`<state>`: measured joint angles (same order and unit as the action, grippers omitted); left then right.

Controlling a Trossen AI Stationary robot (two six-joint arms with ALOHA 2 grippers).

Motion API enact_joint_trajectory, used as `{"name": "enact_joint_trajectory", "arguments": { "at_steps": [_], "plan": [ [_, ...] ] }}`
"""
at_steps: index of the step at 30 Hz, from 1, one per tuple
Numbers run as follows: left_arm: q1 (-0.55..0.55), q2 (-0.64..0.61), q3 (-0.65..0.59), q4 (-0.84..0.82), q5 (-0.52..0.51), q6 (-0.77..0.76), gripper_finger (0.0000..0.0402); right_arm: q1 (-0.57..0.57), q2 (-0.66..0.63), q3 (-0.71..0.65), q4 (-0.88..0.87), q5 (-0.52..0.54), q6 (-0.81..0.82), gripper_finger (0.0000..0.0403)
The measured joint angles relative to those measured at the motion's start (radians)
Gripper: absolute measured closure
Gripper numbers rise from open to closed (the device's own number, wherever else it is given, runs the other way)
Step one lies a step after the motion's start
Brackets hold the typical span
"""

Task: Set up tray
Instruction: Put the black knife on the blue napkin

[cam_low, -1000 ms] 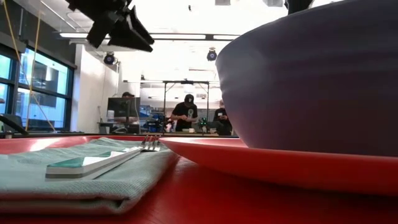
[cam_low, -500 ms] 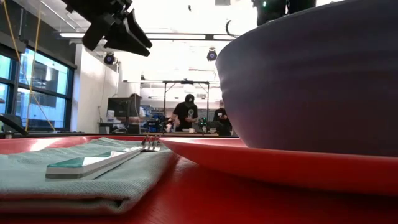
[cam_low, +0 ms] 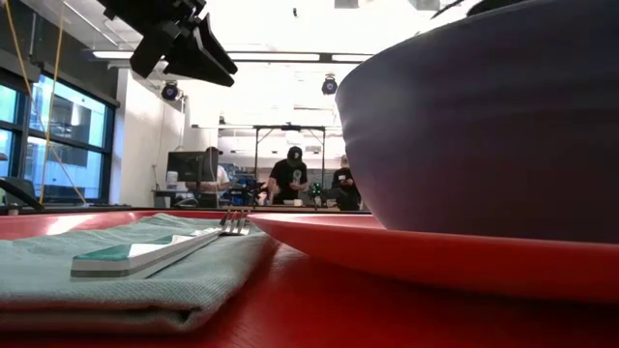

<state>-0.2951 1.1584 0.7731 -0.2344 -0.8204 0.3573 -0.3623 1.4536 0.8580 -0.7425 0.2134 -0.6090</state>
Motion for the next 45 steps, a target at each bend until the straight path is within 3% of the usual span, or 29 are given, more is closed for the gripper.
{"name": "enact_joint_trajectory", "arguments": {
  "at_steps": [12, 21, 37, 45],
  "plan": [
    [0.0, 0.0, 0.0, 0.001, -0.004, 0.0, 0.0176, 0.117, 0.0, -0.022, 0.06, -0.098, -0.028, 0.0178],
    [0.0, 0.0, 0.0, 0.002, -0.009, -0.011, 0.0176, 0.079, 0.012, -0.022, 0.115, -0.156, 0.001, 0.0178],
    [0.0, 0.0, 0.0, -0.001, -0.013, -0.019, 0.0176, 0.068, 0.153, -0.022, 0.126, -0.216, 0.005, 0.0179],
    [0.0, 0.0, 0.0, -0.001, -0.012, -0.019, 0.0176, 0.053, 0.154, -0.022, 0.127, -0.251, 0.051, 0.0226]
  ]
}}
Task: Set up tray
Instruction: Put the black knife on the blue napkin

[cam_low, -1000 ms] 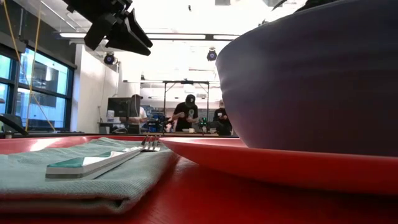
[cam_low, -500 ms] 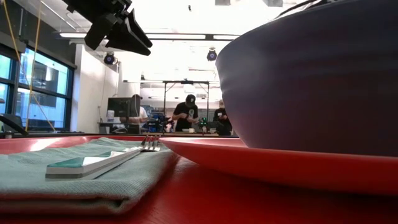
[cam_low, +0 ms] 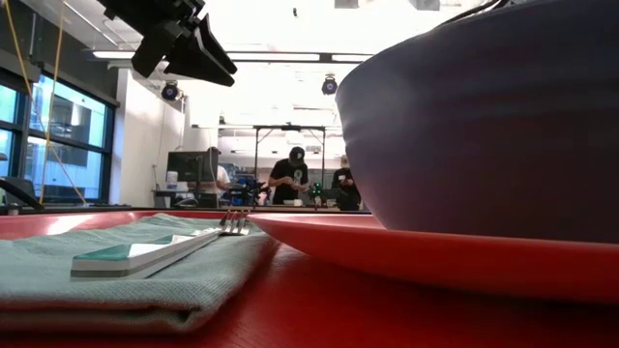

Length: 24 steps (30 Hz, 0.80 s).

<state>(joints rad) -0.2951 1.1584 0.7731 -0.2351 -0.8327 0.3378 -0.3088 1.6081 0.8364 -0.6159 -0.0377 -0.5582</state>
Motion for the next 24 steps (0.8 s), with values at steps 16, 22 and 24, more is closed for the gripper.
{"name": "enact_joint_trajectory", "arguments": {
  "at_steps": [16, 22, 24],
  "plan": [
    [0.0, 0.0, 0.0, -0.001, 0.001, -0.003, 0.0176, -0.001, 0.059, 0.004, 0.009, -0.044, 0.008, 0.0279],
    [0.0, 0.0, 0.0, -0.003, 0.001, -0.003, 0.0176, -0.001, 0.066, 0.003, 0.014, -0.034, 0.009, 0.031],
    [0.0, 0.0, 0.0, -0.003, 0.001, -0.003, 0.0176, -0.001, 0.062, 0.003, 0.005, -0.026, 0.021, 0.0351]
  ]
}}
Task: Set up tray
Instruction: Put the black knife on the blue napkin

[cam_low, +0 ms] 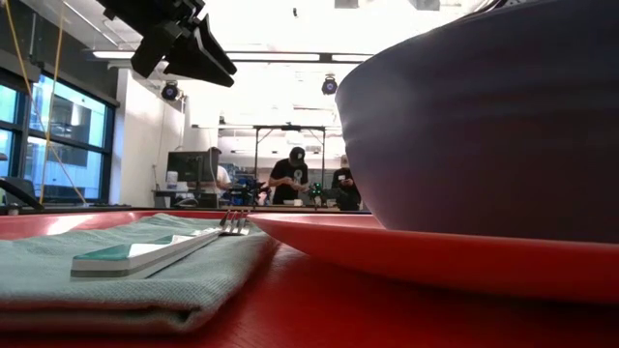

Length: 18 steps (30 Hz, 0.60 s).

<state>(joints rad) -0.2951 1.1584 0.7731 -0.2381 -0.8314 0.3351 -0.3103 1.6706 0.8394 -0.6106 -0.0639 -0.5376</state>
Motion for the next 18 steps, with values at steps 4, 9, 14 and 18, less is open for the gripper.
{"name": "enact_joint_trajectory", "arguments": {
  "at_steps": [4, 9, 14, 18],
  "plan": [
    [0.0, 0.0, 0.0, 0.002, 0.001, 0.0, 0.0176, 0.001, -0.022, -0.001, 0.004, 0.012, 0.017, 0.0375],
    [0.0, 0.0, 0.0, 0.002, 0.003, 0.0, 0.0176, 0.001, -0.069, -0.007, 0.001, 0.027, 0.041, 0.0375],
    [0.0, 0.0, 0.0, 0.003, 0.003, -0.001, 0.0176, 0.001, -0.137, -0.006, 0.01, 0.032, 0.071, 0.0375],
    [0.0, 0.0, 0.0, 0.003, 0.003, -0.002, 0.0176, 0.002, -0.219, -0.006, 0.05, 0.03, 0.095, 0.0375]
  ]
}}
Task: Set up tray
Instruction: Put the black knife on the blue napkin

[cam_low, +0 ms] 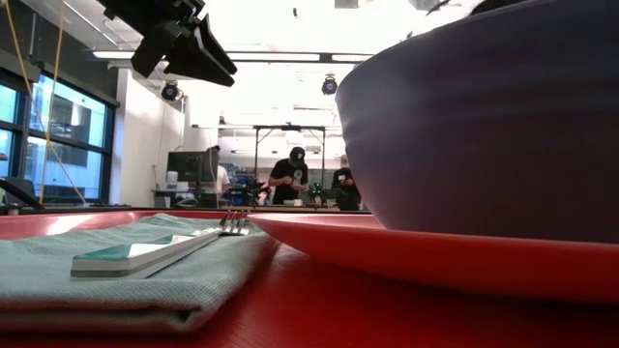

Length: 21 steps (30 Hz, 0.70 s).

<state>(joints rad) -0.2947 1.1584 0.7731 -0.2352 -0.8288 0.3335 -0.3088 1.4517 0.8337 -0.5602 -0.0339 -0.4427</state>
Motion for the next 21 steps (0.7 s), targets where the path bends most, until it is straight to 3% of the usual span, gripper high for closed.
{"name": "enact_joint_trajectory", "arguments": {
  "at_steps": [7, 16, 21],
  "plan": [
    [0.0, 0.0, 0.0, 0.0, 0.0, -0.003, 0.0176, -0.001, -0.158, 0.001, 0.176, -0.034, 0.05, 0.0375],
    [0.0, 0.0, 0.0, 0.001, 0.008, -0.021, 0.0176, 0.052, -0.271, 0.005, 0.466, -0.234, 0.143, 0.0375],
    [0.0, 0.0, 0.0, 0.001, 0.008, -0.026, 0.0176, 0.133, -0.261, 0.132, 0.341, -0.222, 0.1, 0.0375]
  ]
}}
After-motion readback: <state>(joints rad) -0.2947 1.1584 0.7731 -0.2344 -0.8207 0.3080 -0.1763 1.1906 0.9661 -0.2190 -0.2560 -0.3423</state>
